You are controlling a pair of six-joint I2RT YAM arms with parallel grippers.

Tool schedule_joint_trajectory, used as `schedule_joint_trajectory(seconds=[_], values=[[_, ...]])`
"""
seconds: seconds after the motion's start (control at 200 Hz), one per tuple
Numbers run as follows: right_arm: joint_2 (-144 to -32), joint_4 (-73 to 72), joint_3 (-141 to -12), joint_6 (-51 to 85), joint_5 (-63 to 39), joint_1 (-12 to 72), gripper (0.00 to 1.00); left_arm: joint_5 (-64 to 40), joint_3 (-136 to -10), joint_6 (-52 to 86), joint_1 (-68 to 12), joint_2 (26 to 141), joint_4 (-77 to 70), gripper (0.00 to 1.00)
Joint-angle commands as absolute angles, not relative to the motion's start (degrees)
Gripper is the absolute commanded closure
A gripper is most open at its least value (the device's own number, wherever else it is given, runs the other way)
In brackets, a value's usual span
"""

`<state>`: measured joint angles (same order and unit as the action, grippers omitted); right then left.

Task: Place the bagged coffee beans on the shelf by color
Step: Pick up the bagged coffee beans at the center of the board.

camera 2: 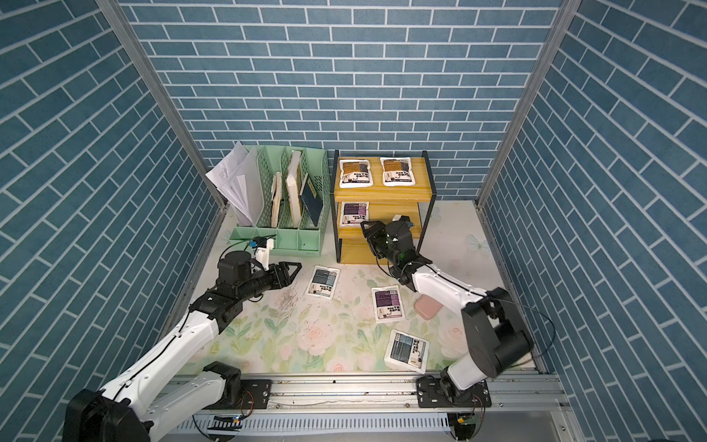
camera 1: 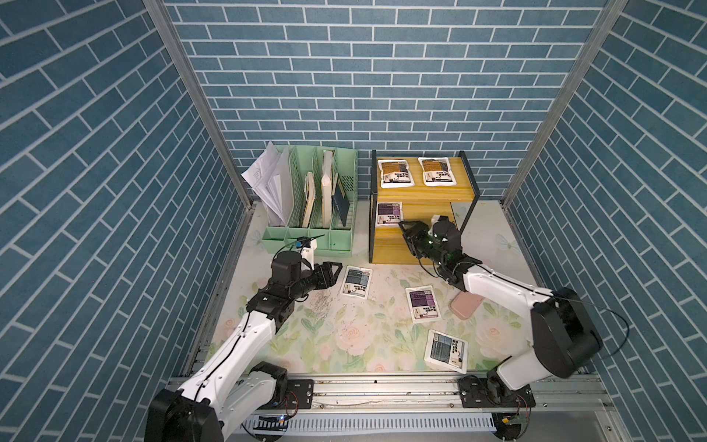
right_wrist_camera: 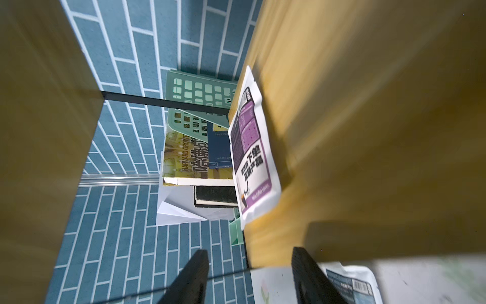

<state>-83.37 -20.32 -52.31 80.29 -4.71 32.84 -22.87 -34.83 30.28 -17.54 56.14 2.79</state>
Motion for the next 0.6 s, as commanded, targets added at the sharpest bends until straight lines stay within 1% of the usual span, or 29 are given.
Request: schedule_joint_trajectory(seconds=[0.0,0.085,0.145,0.22,0.29,0.35,0.445,0.49,0.595], values=[[-71.1,-9.1,-49.2,76.0,-2.3,33.0,0.44,-26.1,-32.0,31.7,-17.5,55.8,0.3,0.37],[-60.1,2.6,-43.9,72.7,-3.7,33.5,0.47,-26.7,-30.1,33.4,-20.0,56.2,-2.0,0.38],[-51.2,13.9,-40.2,70.6,-2.8,33.6,0.48,-25.6,-29.5,34.8,-24.2,57.2,-3.7,0.38],[-40.5,30.3,-37.5,69.5,1.6,33.5,0.5,-26.0,-26.7,38.9,-29.4,59.5,-9.6,0.39],[-32.4,39.0,-34.6,70.6,2.8,33.5,0.5,-24.2,-26.5,41.2,-35.5,63.2,-14.5,0.4],[-29.1,40.6,-31.6,71.1,0.5,33.5,0.51,-21.8,-28.7,41.3,-41.2,67.8,-17.2,0.4],[-30.5,36.0,-26.8,69.7,-4.8,33.5,0.5,-19.4,-33.2,41.5,-48.0,77.0,-21.4,0.41],[-32.1,33.4,-25.1,69.2,-6.5,33.4,0.51,-19.2,-35.7,41.2,-49.6,82.0,-23.5,0.42],[-34.7,30.3,-22.8,67.8,-5.0,32.8,0.51,-20.9,-41.4,40.8,-51.2,93.2,-27.6,0.43]])
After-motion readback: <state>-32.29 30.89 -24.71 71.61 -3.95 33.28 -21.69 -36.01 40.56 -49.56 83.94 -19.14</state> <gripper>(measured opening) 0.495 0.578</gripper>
